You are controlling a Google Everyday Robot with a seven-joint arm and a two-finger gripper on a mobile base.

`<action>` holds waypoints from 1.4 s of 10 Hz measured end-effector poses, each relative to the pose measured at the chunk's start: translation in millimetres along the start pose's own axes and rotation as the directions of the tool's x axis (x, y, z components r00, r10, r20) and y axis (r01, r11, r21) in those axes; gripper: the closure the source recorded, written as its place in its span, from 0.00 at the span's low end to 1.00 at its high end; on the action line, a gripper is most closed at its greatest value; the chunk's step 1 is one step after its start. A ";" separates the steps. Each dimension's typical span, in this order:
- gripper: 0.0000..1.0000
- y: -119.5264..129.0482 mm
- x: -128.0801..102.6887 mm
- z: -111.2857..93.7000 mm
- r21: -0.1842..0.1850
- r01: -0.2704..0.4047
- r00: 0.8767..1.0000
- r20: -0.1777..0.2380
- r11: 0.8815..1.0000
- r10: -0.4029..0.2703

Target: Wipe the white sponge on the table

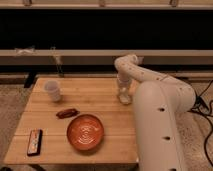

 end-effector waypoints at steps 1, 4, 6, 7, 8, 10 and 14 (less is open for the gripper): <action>1.00 -0.8 10.5 1.0 -0.003 -0.002 1.000 -0.007 1.000 0.002; 1.00 -8.7 37.7 1.4 -0.008 0.007 1.000 -0.028 1.000 -0.007; 1.00 -35.1 55.3 -0.7 -0.001 0.052 0.998 -0.043 0.999 -0.052; 1.00 -47.9 57.4 -1.4 0.004 0.084 0.996 -0.042 0.997 -0.083; 1.00 -58.7 56.9 -4.1 0.003 0.116 0.992 -0.050 0.993 -0.116; 1.00 -86.0 46.1 -4.3 0.013 0.181 0.982 -0.046 0.983 -0.181; 1.00 -123.1 4.1 -7.9 0.055 0.291 0.957 -0.016 0.955 -0.291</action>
